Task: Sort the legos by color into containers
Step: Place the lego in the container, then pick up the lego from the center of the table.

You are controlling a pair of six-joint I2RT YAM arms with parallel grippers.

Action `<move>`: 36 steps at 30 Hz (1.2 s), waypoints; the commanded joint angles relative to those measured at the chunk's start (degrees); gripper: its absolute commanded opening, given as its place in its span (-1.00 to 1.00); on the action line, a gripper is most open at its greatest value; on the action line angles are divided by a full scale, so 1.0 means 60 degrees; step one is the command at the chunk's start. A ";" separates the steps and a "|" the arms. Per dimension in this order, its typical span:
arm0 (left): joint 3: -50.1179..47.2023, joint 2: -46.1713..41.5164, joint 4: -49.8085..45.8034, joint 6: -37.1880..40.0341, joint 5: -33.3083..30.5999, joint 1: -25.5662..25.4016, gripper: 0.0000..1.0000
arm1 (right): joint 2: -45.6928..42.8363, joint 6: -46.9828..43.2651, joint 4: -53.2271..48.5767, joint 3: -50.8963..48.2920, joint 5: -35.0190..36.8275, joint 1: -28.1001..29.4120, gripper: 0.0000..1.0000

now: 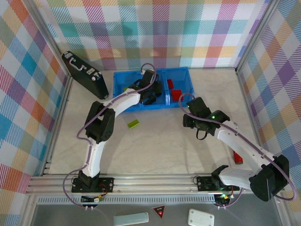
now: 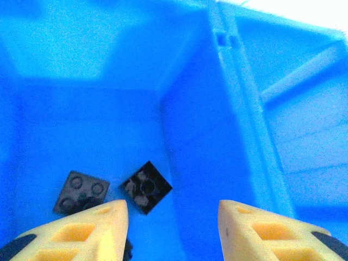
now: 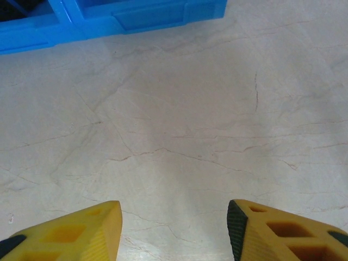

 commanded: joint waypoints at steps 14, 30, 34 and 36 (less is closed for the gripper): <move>-0.3616 -0.4054 -0.0767 0.0515 -0.0357 -0.0042 0.00 | 0.1475 -0.0249 -0.0208 0.1651 -0.0903 -0.0009 0.17; -0.6648 -0.7906 -0.2657 0.0596 -0.0763 0.0700 0.06 | 0.4119 0.0061 -0.0151 0.3615 -0.1076 0.1262 0.16; -0.7317 -0.9053 -0.3226 0.0521 -0.0942 0.0936 0.07 | 0.4961 0.0034 -0.0148 0.4390 -0.1082 0.1682 0.15; -0.7659 -0.9654 -0.3535 0.0517 -0.0956 0.1054 0.07 | 0.5426 0.0034 -0.0193 0.4859 -0.1133 0.1888 0.15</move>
